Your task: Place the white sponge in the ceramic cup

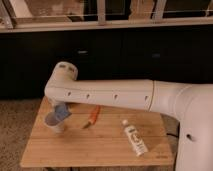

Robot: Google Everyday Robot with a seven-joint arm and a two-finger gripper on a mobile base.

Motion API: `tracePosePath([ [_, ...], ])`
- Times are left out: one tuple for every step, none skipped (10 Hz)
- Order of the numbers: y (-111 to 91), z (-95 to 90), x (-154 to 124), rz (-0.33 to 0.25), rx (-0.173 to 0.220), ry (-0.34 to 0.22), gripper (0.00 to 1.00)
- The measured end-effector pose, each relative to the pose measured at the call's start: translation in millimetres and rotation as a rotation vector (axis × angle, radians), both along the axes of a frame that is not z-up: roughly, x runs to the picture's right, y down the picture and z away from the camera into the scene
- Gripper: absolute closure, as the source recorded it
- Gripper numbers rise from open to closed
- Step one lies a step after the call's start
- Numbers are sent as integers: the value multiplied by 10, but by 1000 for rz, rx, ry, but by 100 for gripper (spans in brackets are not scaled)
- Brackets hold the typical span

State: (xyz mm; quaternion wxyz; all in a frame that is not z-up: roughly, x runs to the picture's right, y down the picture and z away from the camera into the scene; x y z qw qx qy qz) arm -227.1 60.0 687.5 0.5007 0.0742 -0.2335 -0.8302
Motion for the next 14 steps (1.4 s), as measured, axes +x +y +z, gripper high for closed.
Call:
tracePosePath([
  [21,13,-49,-5,-3,-13,87],
  [77,51,-174,-10,-9,-39,87],
  [106,65,-256,-12,-11,-55,87],
  [124,61,-351,-2,-11,-88,87],
  [133,62,-364,12,-2,-118,87],
  [114,48,-357,20,17,-136,87],
  [115,33,-385,22,34,-156,87],
  [106,33,-396,25,46,-171,86],
  [90,43,-417,22,54,-181,77],
  [85,56,-442,15,56,-185,69],
  [82,74,-469,7,57,-189,59],
  [70,103,-473,4,56,-189,49],
  [61,127,-468,5,53,-189,39],
  [59,152,-464,8,50,-190,29],
])
